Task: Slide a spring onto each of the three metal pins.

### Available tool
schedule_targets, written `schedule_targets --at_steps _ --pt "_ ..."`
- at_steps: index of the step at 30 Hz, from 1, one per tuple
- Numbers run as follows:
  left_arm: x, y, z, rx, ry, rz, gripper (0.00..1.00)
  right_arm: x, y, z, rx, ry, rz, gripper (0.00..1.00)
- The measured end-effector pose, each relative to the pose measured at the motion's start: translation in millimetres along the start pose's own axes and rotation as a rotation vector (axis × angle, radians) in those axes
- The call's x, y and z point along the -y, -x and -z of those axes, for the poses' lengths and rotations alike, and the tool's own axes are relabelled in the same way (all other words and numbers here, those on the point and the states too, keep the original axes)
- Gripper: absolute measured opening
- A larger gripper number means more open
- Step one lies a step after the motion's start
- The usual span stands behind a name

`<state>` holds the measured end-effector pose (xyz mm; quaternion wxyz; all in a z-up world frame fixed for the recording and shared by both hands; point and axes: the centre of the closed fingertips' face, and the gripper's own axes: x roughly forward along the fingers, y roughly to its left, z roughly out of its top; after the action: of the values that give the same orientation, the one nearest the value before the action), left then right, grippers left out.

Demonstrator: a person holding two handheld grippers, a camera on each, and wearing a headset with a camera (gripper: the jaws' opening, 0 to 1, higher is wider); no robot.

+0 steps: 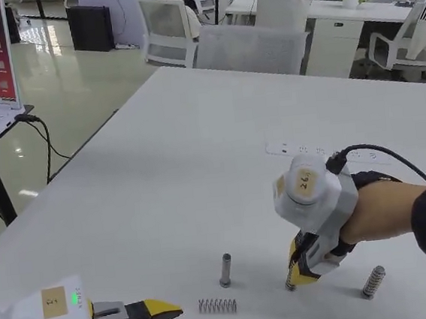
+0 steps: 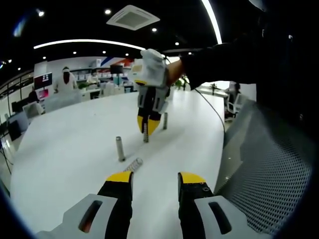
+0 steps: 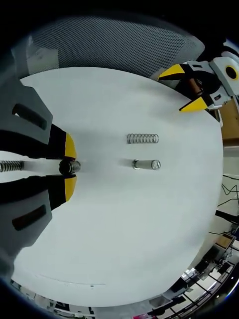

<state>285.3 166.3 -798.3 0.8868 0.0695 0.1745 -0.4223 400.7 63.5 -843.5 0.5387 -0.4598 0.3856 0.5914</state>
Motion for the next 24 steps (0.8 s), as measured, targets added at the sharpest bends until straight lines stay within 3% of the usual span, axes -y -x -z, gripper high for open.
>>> schedule_targets --at_steps 9,24 --pt "0.4 0.1 -1.6 0.001 -0.004 0.001 0.29 0.1 6.8 -0.6 0.041 -0.020 0.021 0.12" --pt "2.1 -2.5 -2.3 -0.006 -0.013 0.010 0.29 -0.7 24.9 -15.0 0.160 -0.034 0.118 0.16"
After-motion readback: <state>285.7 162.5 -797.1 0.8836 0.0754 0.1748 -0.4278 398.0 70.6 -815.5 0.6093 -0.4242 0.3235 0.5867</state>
